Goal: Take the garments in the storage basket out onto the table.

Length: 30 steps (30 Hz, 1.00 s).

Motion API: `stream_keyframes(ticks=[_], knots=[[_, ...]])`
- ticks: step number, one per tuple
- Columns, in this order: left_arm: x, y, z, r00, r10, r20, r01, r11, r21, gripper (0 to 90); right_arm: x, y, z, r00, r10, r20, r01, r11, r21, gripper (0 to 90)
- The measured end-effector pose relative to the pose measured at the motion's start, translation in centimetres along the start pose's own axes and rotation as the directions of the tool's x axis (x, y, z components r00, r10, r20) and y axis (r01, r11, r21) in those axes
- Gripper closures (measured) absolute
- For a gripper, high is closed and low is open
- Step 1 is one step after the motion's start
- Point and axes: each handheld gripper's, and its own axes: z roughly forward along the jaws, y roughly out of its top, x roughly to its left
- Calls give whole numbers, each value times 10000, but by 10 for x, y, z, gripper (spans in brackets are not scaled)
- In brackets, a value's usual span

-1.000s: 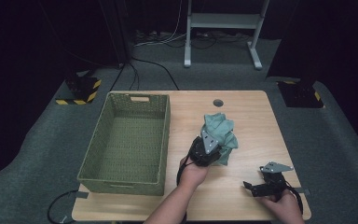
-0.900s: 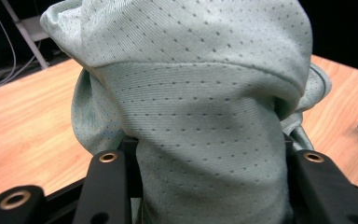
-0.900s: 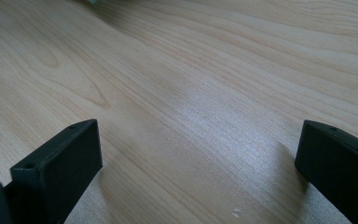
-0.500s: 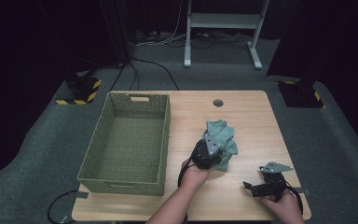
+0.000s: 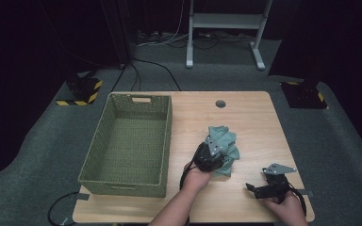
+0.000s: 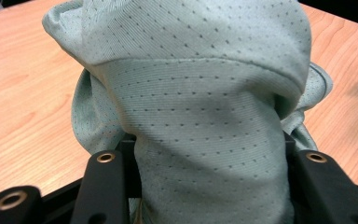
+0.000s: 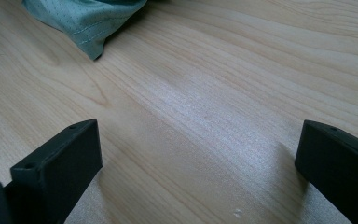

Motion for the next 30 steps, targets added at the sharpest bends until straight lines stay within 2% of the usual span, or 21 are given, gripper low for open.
stream_keyframes(ticks=[8,20,30], knots=[[0,-2,7,10000,-35,87,31,9993,365,484,0,0,0,10000,-2,6,2,10000,2,2],[1,-2,13,9999,-2,110,-5,9978,665,473,0,0,0,10000,-23,-11,23,10000,-2,2],[3,0,12,9995,-249,178,235,9968,764,412,0,0,0,10000,-13,-27,13,10000,-6,2]])
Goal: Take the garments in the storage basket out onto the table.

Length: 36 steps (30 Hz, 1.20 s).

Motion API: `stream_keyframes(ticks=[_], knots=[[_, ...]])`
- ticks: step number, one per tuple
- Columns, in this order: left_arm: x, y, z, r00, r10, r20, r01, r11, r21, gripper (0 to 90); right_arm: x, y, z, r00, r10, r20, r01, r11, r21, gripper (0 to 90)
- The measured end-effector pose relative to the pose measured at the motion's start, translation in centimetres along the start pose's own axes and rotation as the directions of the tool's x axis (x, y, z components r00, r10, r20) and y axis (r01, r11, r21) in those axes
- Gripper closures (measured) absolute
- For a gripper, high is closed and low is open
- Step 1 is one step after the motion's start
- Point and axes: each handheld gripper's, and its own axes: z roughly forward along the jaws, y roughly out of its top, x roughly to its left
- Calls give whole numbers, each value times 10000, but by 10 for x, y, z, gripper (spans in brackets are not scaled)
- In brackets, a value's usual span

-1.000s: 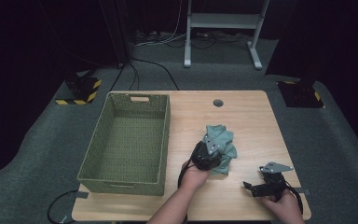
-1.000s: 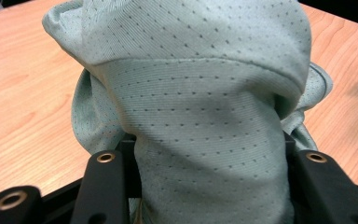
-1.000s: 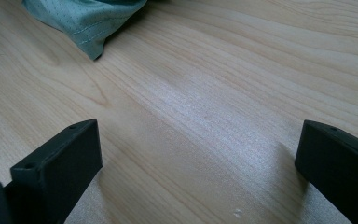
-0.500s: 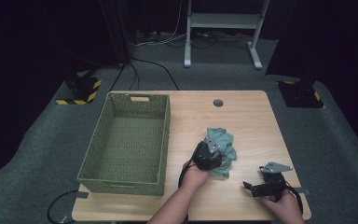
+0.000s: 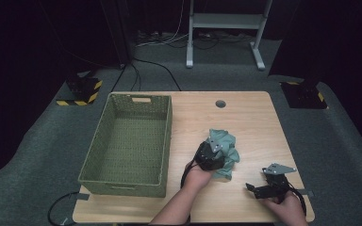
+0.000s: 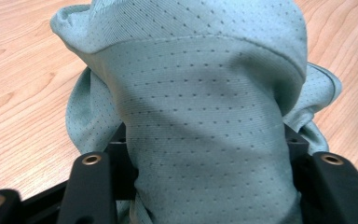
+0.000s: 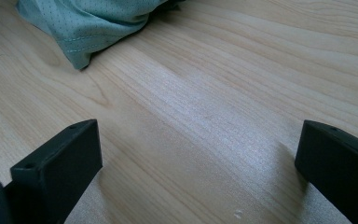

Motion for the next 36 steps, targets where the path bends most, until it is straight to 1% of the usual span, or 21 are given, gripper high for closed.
stream_keyframes(ticks=[4,6,9,13,19,23,25,27,33,36], knots=[[1,1,-2,9999,-58,126,59,10000,-35,365,0,0,0,10000,16,-11,-16,10000,-8,2],[3,1,-4,9998,-27,207,29,9999,-122,350,0,0,0,10000,11,-4,-11,10000,-3,2],[3,1,-6,9996,-86,272,93,9996,-258,322,0,0,0,10000,9,-6,-9,10000,-3,2],[4,3,-10,9989,-196,426,214,9988,-431,253,0,0,0,10000,-16,23,16,10000,21,2],[5,8,-21,9980,-307,556,352,9960,-826,168,1,0,0,10000,-45,36,45,10000,29,2],[6,10,-27,9980,-284,568,340,9945,-989,135,1,0,0,10000,-53,52,52,10000,41,2],[5,11,-31,9983,-139,568,201,9937,-1102,109,1,0,0,10000,-37,34,37,10000,28,2],[5,13,-36,9976,-124,684,208,9921,-1240,87,1,0,0,10000,-39,36,39,10000,30,2],[5,21,-52,9973,-180,709,291,9868,-1592,36,0,0,0,10000,-11,4,11,10000,6,2],[6,23,-59,9973,-107,721,230,9847,-1724,27,0,0,0,10000,-30,27,30,10000,21,2]])
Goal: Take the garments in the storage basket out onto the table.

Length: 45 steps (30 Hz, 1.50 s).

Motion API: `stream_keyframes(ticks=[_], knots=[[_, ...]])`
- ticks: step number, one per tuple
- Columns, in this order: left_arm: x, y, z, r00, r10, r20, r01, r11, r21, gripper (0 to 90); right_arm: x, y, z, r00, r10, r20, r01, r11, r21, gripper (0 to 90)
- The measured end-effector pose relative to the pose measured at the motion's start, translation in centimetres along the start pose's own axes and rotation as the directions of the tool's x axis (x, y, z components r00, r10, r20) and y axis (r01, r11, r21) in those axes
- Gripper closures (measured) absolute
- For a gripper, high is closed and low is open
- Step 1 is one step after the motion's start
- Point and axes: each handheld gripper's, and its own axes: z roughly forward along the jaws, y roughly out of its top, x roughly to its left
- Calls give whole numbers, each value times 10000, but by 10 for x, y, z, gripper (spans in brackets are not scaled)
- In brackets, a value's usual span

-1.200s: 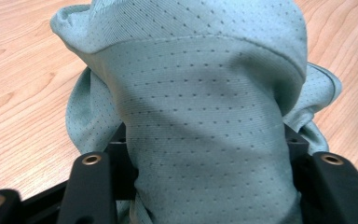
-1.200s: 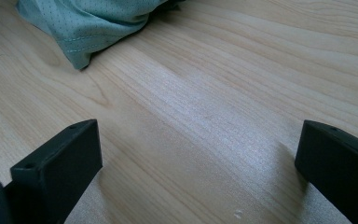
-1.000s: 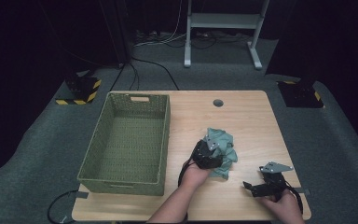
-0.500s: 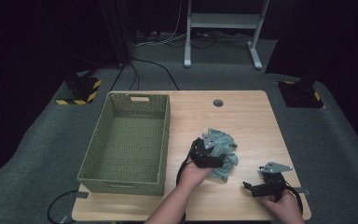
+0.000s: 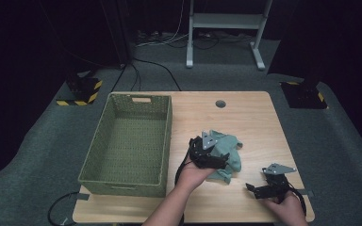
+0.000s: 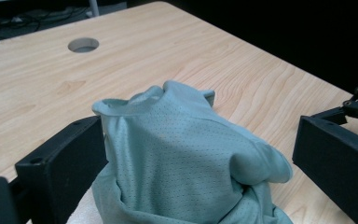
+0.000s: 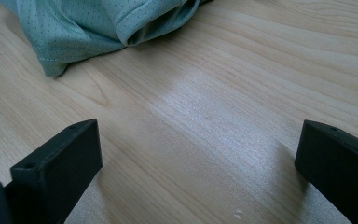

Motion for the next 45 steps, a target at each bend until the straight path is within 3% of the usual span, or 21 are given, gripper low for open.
stream_keyframes(ticks=[10,24,33,43,45], knots=[[0,-3,-16,9999,124,-17,-124,9998,-159,25,0,0,0,10000,10,-8,-10,10000,-5,2],[1,-34,-41,9996,41,-264,-50,9994,-345,23,0,0,0,10000,-21,27,21,10000,8,3],[-1,-64,-46,9993,148,-337,-144,9998,113,6,0,0,0,10000,-23,37,23,10000,19,2],[-10,-100,-43,9970,724,-277,-695,9930,955,3,1,0,0,10000,-37,51,37,10000,24,2],[-11,-107,-40,9973,684,-266,-652,9923,1054,3,1,0,0,10000,-40,63,40,10000,23,2]])
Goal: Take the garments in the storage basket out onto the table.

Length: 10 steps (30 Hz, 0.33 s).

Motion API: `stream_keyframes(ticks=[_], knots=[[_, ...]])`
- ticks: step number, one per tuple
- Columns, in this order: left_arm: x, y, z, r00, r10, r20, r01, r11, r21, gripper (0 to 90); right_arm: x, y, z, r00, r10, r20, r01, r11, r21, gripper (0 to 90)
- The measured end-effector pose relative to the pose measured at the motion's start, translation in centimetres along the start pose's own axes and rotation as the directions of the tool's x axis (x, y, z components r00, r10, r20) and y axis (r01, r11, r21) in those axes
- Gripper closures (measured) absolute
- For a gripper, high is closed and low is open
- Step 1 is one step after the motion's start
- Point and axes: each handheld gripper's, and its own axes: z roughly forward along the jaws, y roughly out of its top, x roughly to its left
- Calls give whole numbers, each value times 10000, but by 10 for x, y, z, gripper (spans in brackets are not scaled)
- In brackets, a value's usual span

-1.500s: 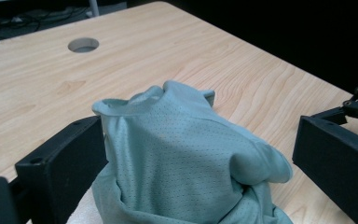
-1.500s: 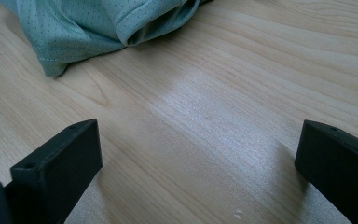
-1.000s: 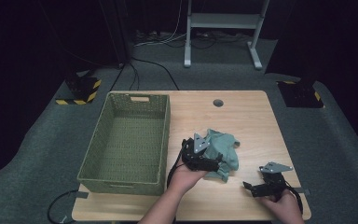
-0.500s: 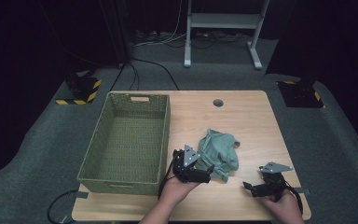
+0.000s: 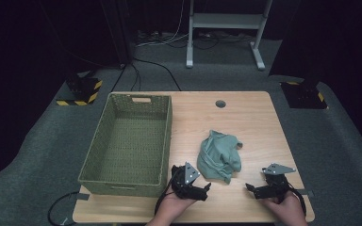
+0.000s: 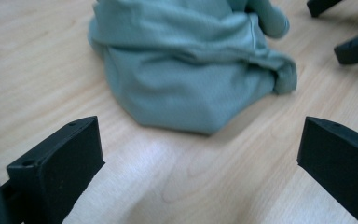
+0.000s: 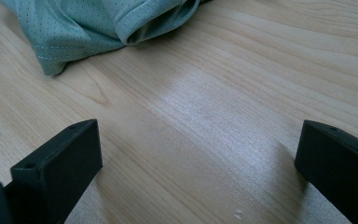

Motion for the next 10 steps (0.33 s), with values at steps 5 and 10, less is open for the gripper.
stream_keyframes(ticks=[5,10], knots=[[-1,-3,5,9999,125,-54,-124,9999,120,4,0,0,0,10000,-7,-6,7,10000,-5,2],[-3,-3,6,9993,370,-101,-366,9988,322,5,0,0,0,10000,-5,-22,5,10000,-9,2]])
